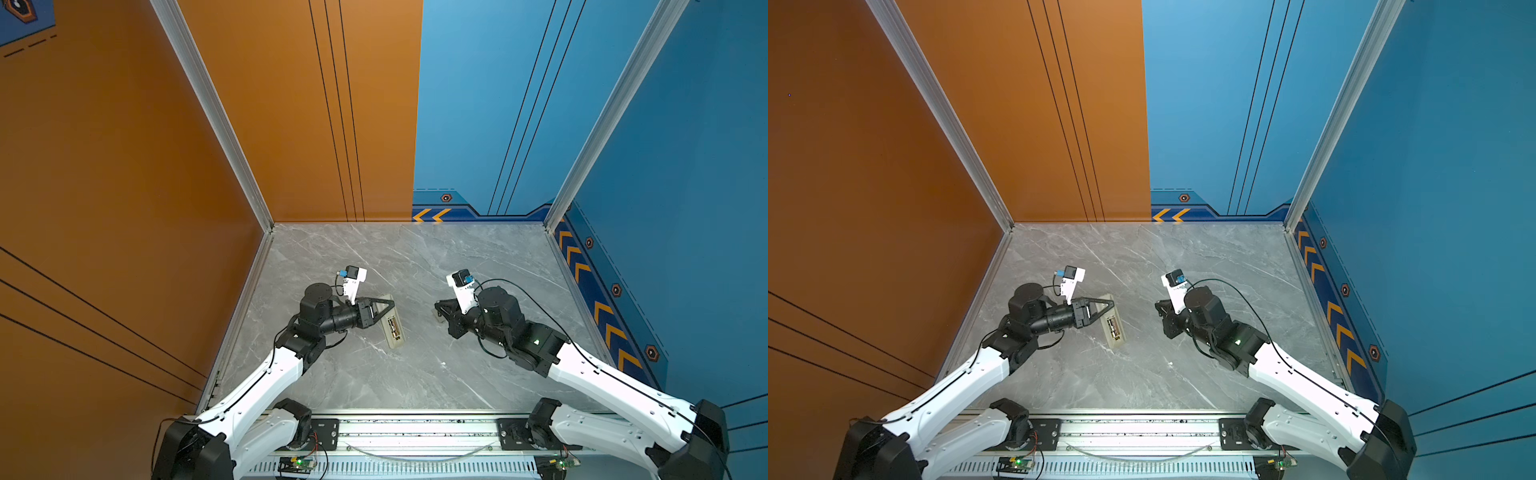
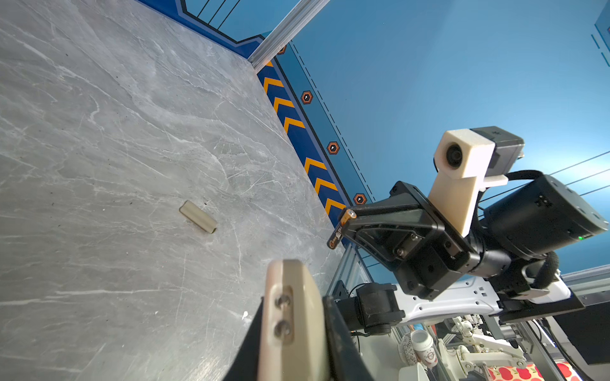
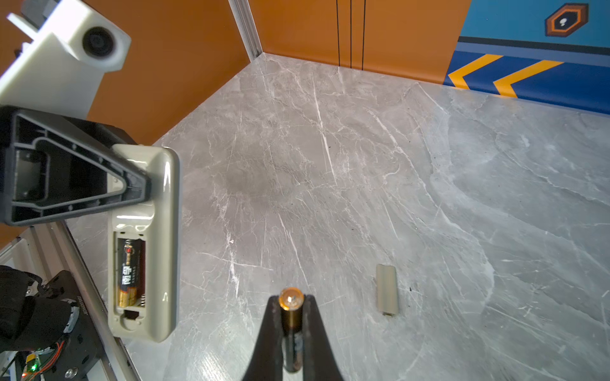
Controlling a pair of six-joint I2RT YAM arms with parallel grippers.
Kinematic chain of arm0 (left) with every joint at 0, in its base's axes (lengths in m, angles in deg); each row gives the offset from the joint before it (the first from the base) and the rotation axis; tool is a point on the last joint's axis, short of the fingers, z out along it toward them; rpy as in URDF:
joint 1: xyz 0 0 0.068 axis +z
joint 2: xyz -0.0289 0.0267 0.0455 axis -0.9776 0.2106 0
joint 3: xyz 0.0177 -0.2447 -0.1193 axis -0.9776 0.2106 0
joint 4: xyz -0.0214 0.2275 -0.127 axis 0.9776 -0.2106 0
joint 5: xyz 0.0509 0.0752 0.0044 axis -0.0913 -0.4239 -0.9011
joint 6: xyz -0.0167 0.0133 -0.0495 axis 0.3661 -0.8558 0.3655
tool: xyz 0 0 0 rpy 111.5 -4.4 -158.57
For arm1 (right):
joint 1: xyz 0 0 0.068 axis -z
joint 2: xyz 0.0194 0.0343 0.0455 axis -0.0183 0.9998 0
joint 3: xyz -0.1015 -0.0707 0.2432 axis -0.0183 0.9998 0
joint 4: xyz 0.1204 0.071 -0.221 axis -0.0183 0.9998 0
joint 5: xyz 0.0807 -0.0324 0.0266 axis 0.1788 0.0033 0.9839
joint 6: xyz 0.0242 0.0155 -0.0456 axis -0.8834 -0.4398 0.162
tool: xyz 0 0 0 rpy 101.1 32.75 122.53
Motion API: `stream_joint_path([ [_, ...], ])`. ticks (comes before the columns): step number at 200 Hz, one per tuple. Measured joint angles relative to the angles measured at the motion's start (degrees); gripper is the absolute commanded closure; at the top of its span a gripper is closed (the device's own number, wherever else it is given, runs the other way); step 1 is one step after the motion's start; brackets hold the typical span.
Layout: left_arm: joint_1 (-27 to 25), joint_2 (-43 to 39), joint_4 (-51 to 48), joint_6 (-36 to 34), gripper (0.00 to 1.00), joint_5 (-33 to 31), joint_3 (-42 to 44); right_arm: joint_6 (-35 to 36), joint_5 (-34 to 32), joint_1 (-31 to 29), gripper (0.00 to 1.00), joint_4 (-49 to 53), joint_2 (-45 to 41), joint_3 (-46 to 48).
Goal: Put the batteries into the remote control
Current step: 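Carry the battery with the right gripper toward the remote held by the left gripper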
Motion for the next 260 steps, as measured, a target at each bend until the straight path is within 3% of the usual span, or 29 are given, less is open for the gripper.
stream_joint_path([
  [76, 1.27, 2.01, 3.72, 1.29, 1.0, 5.88, -0.35, -0.59, -5.73, -9.33, 1.0, -8.07, -0.5, 0.04],
  [260, 2.21, 2.73, 7.32, 3.48, 1.0, 7.56, -0.35, -0.59, -5.75, -16.33, 1.0, -15.85, 8.46, -2.14],
])
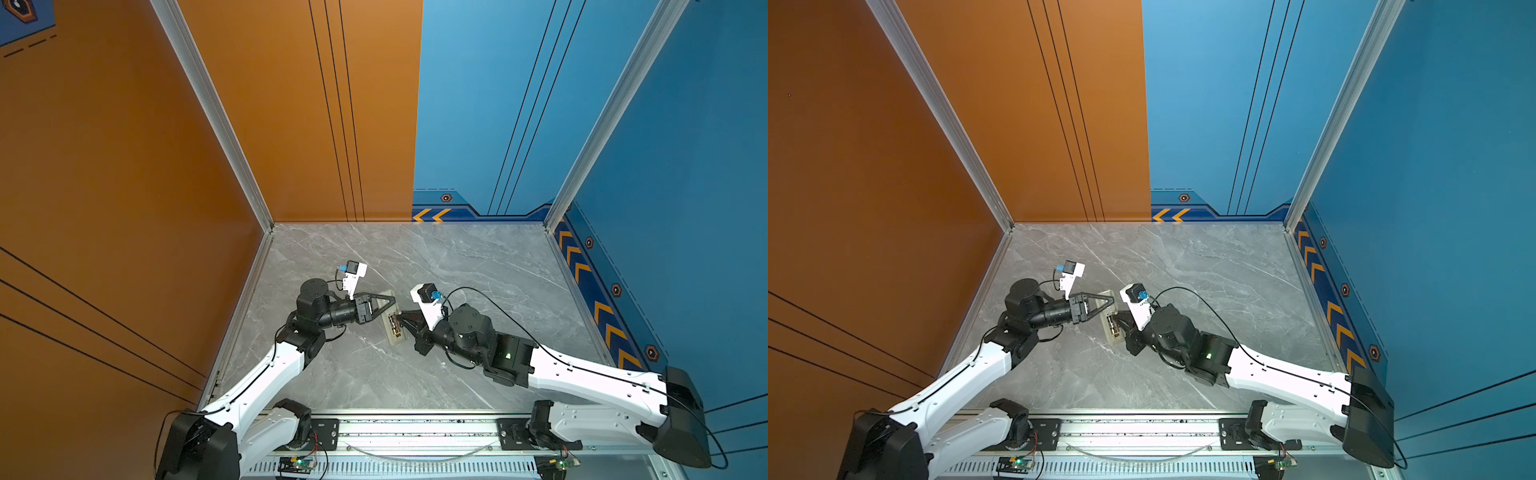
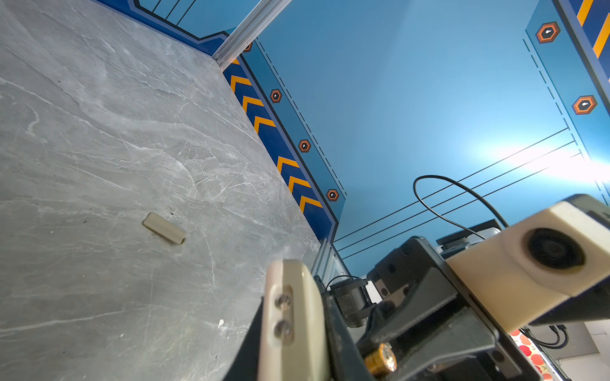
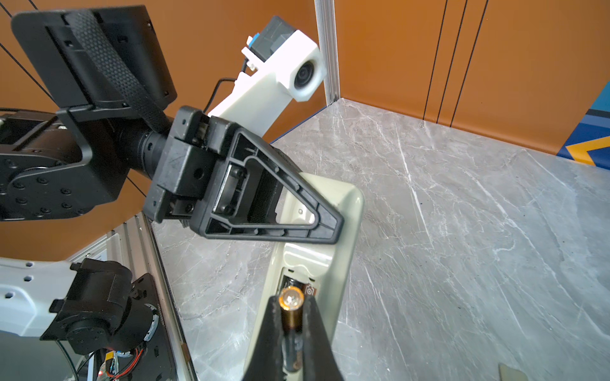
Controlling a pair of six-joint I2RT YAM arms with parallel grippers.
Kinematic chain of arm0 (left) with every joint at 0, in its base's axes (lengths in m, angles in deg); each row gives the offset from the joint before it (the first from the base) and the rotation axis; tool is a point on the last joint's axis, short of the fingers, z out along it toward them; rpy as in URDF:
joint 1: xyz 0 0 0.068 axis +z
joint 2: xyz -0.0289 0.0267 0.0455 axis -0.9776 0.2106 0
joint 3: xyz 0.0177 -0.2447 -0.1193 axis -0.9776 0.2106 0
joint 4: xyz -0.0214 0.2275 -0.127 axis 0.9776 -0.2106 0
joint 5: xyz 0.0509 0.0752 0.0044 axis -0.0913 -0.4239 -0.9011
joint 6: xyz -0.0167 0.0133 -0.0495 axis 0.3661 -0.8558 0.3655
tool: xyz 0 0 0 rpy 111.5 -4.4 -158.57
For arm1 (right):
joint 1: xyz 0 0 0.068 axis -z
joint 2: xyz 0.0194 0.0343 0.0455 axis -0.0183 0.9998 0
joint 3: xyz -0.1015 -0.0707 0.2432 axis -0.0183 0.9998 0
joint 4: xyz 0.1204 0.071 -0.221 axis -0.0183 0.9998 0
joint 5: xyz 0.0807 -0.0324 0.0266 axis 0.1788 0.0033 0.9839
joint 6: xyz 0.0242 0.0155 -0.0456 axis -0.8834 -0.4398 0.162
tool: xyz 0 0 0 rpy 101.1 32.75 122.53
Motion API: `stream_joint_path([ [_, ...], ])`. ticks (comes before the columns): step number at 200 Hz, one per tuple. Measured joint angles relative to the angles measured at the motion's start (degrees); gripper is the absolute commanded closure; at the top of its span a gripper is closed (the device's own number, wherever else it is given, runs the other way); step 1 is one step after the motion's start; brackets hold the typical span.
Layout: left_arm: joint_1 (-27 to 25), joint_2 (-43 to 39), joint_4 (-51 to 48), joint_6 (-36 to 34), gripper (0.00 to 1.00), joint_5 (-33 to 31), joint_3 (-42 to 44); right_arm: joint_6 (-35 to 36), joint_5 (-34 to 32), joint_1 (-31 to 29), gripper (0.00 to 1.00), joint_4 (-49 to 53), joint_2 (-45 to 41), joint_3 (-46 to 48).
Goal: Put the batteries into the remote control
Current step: 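Carry the battery with the right gripper toward the remote held by the left gripper, then lower the battery into the empty slot beside the first battery with the right gripper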
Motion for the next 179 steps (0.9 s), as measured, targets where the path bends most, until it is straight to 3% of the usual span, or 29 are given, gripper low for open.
stream_joint_path([
  [179, 0.28, 0.0, 0.0, 0.66, 1.0, 0.17, 0.04, 0.48, -2.16, -0.5, 1.0, -1.2, 4.83, -1.03],
])
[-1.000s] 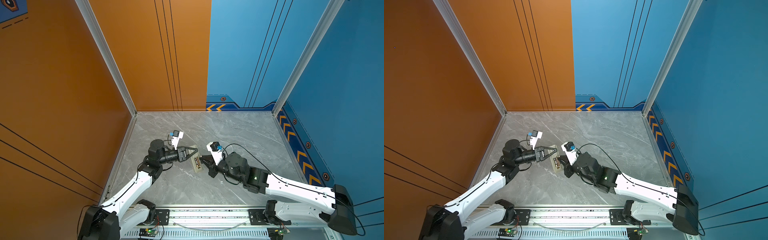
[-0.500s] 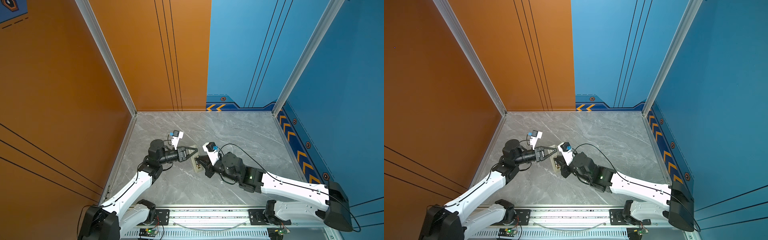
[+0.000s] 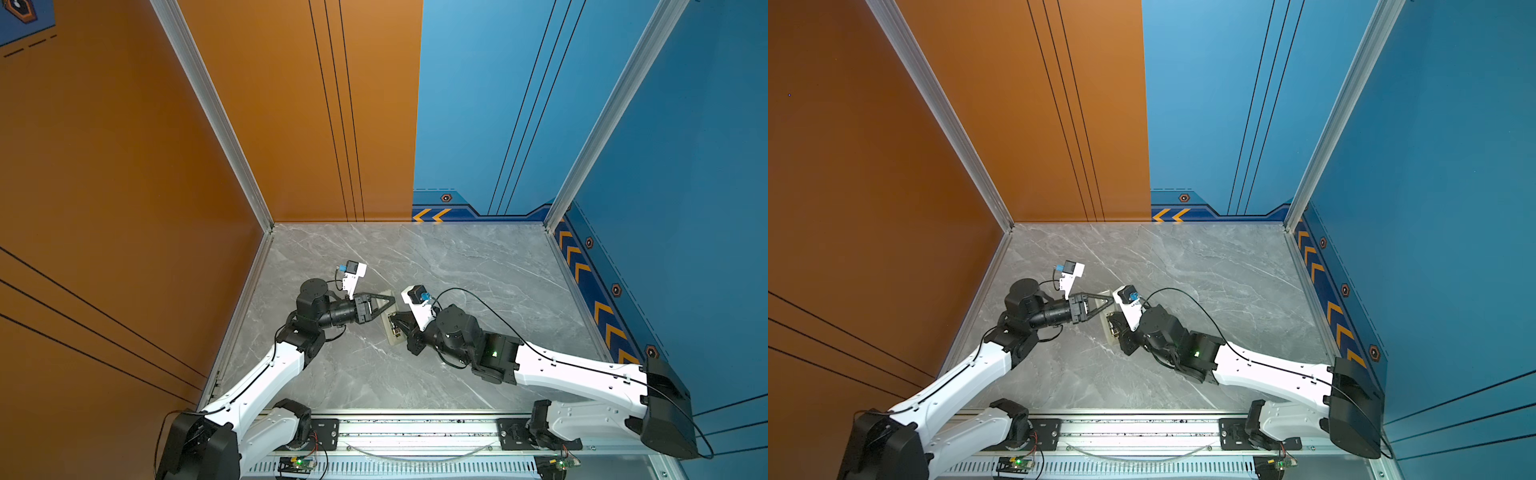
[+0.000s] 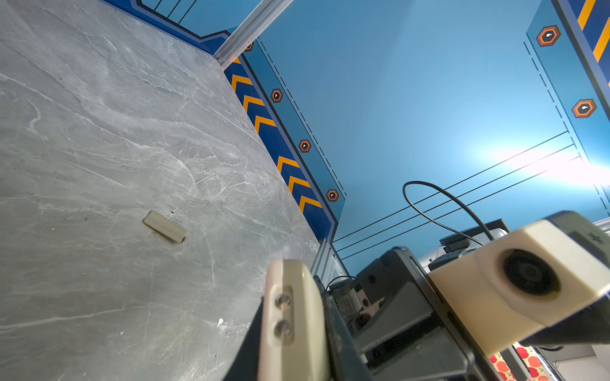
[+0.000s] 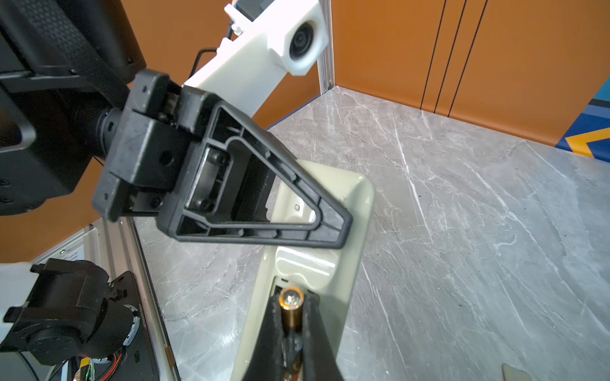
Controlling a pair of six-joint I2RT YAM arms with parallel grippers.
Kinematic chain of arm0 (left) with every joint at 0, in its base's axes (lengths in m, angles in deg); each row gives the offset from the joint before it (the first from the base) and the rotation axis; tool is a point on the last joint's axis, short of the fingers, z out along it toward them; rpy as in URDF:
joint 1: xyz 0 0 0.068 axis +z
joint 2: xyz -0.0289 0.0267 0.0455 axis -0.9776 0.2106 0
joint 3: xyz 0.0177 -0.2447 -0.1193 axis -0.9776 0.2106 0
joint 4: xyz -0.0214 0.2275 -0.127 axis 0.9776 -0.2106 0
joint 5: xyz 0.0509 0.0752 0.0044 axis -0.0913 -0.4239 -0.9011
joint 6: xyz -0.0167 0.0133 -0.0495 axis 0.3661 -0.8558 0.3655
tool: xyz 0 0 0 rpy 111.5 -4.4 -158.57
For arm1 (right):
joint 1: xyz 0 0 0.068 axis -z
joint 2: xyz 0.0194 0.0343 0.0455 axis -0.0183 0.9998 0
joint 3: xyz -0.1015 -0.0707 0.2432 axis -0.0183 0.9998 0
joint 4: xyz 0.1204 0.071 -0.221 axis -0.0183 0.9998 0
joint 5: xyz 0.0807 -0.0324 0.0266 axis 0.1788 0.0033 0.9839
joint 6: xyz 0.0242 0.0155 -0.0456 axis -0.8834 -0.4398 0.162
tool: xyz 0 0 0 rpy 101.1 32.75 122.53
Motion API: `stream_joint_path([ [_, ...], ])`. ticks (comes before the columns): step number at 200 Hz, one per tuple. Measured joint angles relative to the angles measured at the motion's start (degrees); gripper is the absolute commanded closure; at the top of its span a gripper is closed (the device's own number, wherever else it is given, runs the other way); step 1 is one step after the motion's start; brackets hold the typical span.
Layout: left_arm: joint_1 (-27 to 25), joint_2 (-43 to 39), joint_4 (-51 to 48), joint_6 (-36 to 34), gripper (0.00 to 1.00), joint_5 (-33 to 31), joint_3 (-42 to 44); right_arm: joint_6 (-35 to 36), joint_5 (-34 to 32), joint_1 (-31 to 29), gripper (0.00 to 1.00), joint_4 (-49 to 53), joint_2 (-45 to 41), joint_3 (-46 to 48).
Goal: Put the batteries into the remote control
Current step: 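Lower the battery into the empty slot beside the first battery with the right gripper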
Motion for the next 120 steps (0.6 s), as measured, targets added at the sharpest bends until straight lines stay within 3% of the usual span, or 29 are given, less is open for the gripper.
stream_joint_path([
  [47, 0.15, 0.0, 0.0, 0.17, 1.0, 0.0, 0.0, 0.15, -1.03, -0.39, 1.0, 0.0, 0.46, -0.24],
  [120, 0.15, 0.0, 0.0, 0.17, 1.0, -0.02, 0.0, 0.17, -1.9, -0.76, 0.91, 0.02, 0.74, -0.48],
])
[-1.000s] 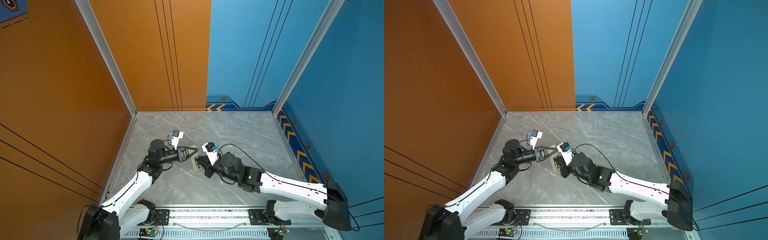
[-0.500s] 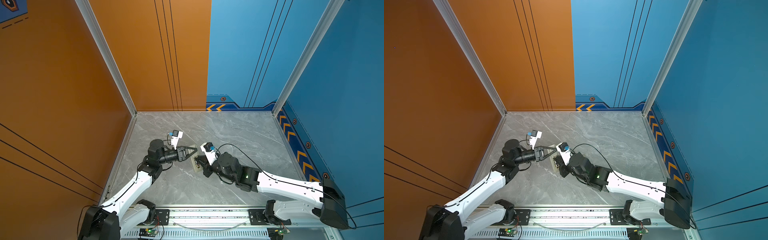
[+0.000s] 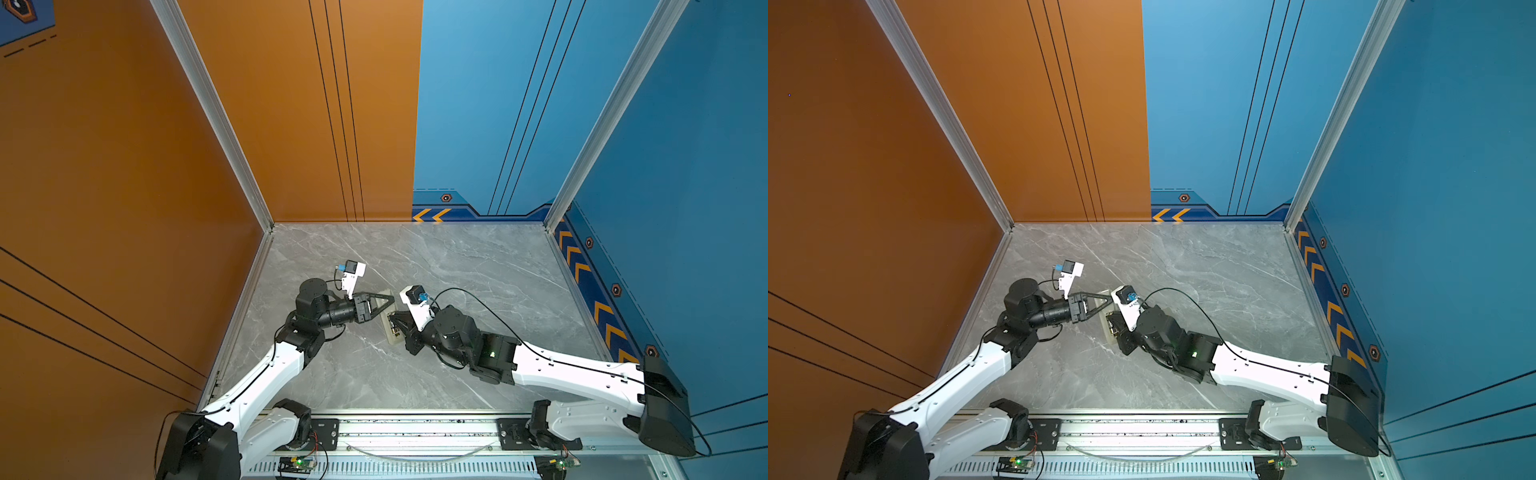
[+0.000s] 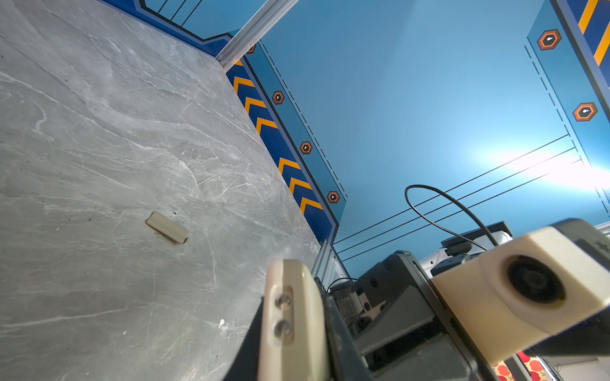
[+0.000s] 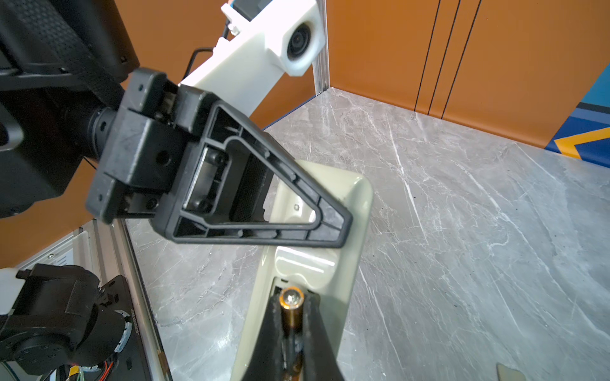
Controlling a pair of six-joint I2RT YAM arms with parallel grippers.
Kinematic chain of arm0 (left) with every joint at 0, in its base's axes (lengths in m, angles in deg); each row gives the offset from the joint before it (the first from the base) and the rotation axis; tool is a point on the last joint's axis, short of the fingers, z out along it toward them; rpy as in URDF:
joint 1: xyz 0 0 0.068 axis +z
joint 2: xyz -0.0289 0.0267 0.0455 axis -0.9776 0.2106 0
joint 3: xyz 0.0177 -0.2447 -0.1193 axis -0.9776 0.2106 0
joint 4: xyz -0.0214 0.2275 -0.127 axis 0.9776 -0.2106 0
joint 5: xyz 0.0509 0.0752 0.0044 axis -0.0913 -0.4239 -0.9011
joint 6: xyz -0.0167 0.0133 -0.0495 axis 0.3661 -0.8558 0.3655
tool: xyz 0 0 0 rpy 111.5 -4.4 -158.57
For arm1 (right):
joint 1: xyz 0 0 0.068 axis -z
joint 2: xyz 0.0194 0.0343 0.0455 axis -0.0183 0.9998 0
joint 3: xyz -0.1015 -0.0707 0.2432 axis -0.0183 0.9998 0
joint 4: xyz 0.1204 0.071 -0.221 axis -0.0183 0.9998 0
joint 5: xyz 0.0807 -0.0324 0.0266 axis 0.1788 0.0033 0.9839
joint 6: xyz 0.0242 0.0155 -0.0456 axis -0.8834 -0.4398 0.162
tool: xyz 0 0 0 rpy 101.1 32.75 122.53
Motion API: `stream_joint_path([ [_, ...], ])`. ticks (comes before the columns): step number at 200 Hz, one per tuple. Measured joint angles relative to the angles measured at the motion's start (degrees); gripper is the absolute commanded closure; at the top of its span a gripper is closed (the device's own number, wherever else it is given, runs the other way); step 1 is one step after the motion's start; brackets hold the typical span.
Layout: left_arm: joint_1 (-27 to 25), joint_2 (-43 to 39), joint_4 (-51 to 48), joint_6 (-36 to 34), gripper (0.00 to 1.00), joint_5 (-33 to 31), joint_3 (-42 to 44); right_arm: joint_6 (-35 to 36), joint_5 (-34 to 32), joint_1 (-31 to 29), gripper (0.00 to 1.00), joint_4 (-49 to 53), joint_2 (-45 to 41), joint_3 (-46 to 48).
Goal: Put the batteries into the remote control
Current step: 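Lower the battery into the empty slot beside the first battery with the right gripper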
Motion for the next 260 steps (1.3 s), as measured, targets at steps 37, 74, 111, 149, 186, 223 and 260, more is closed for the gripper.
stream_joint_path([
  [37, 0.0, 0.0, 0.0, 0.0, 1.0, -0.02, 0.0, 0.44, -0.07, -0.09, 0.87, 0.15, 0.26, -0.33],
  [74, 0.0, 0.0, 0.02, 0.0, 1.0, -0.02, 0.0, 0.5, -0.04, -0.22, 0.84, 0.28, 0.42, -0.52],
  [111, 0.0, 0.0, 0.02, 0.0, 1.0, -0.02, 0.0, 0.85, -0.07, -0.37, 0.82, 0.39, 0.44, -0.61],
  [149, 0.0, 0.0, 0.02, 0.0, 1.0, 0.0, 0.0, 1.27, -0.07, -0.48, 0.77, 1.11, 0.48, -1.05],
  [186, 0.0, 0.0, 0.04, 0.0, 1.0, -0.02, 0.0, 1.53, -0.2, -0.79, 0.72, 1.9, 0.63, -1.64],
  [223, -0.02, 0.0, 0.04, 0.02, 1.0, 0.02, 0.0, 1.77, -0.24, -1.11, 0.67, 2.19, 0.63, -1.81],
  [260, -0.07, 0.0, 0.04, 0.0, 1.0, 0.0, 0.0, 2.16, -0.26, -1.22, 0.64, 2.32, 0.63, -1.99],
])
